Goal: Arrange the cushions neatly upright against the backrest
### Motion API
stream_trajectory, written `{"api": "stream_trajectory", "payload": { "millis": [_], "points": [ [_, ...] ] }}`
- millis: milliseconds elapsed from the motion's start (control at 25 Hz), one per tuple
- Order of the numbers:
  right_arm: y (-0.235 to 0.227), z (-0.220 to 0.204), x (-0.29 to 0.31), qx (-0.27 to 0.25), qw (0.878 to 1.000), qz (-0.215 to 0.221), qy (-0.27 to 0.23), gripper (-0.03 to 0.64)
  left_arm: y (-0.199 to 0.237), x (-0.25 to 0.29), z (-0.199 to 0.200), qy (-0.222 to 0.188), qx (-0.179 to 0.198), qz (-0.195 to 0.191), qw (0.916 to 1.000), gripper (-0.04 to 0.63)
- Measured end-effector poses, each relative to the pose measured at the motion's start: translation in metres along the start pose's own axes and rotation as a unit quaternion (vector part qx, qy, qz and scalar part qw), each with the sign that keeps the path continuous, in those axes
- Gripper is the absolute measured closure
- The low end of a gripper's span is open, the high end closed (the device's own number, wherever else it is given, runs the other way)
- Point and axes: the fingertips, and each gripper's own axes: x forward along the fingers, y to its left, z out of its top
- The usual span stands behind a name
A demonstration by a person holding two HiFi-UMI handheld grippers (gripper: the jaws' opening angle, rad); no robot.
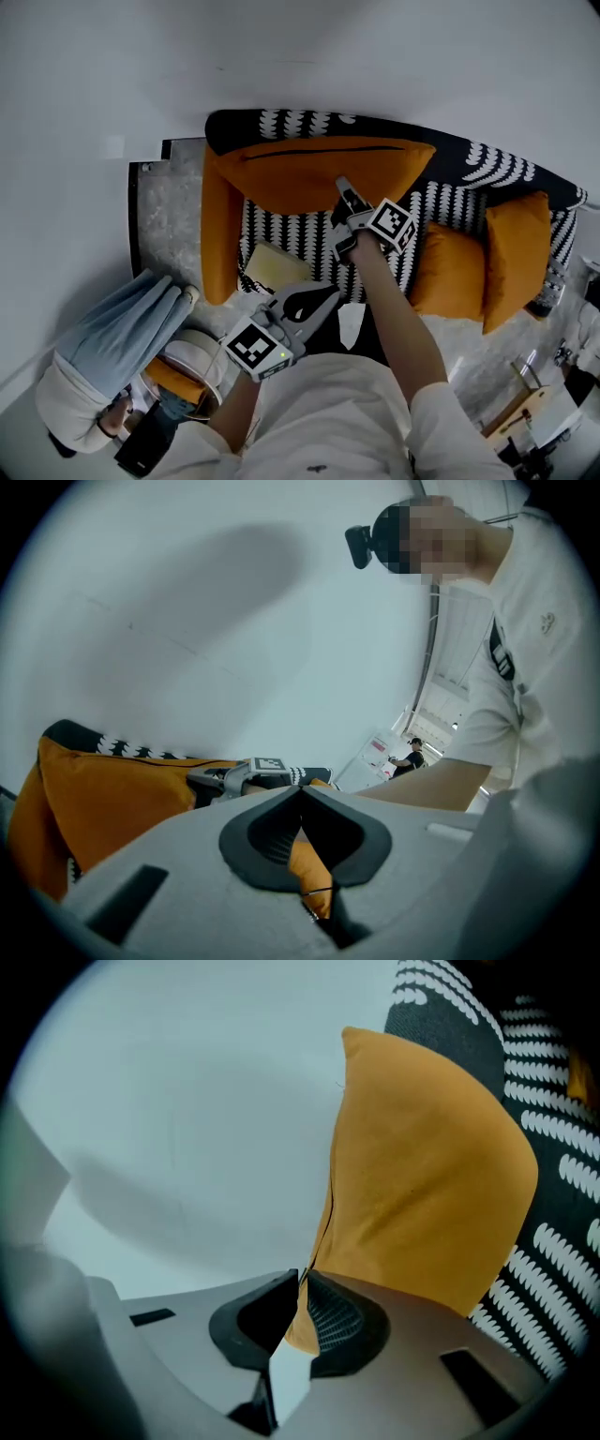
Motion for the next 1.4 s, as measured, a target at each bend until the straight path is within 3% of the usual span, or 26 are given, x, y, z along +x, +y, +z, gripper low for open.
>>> {"api": "stream_trajectory", "payload": {
  "millis": [120,480,680,1000,1400],
  "points": [
    [0.012,-0.005,-0.028,-0.029,1.0,0.011,0.002,0.591,-0.013,0.004,0.003,-0.003,0.012,-0.009,0.9999,0.586],
    [0.071,-0.003,-0.137,-0.094,0.991,0.1,-0.011,0.609,-0.081,0.025,0.004,-0.005,0.059,-0.043,0.9973,0.586],
    [0.088,0.012,-0.221,-0.149,0.977,0.144,-0.057,0.609,-0.142,0.044,-0.014,-0.002,0.055,-0.095,0.994,0.586],
    [0.062,0.047,-0.41,-0.195,0.961,0.132,-0.144,0.609,-0.237,0.092,-0.053,0.018,0.114,-0.117,0.9863,0.586],
    [-0.004,0.068,-0.631,-0.23,0.944,0.1,-0.214,0.609,-0.39,0.162,-0.129,0.047,0.155,-0.153,0.9748,0.586]
  ]
}}
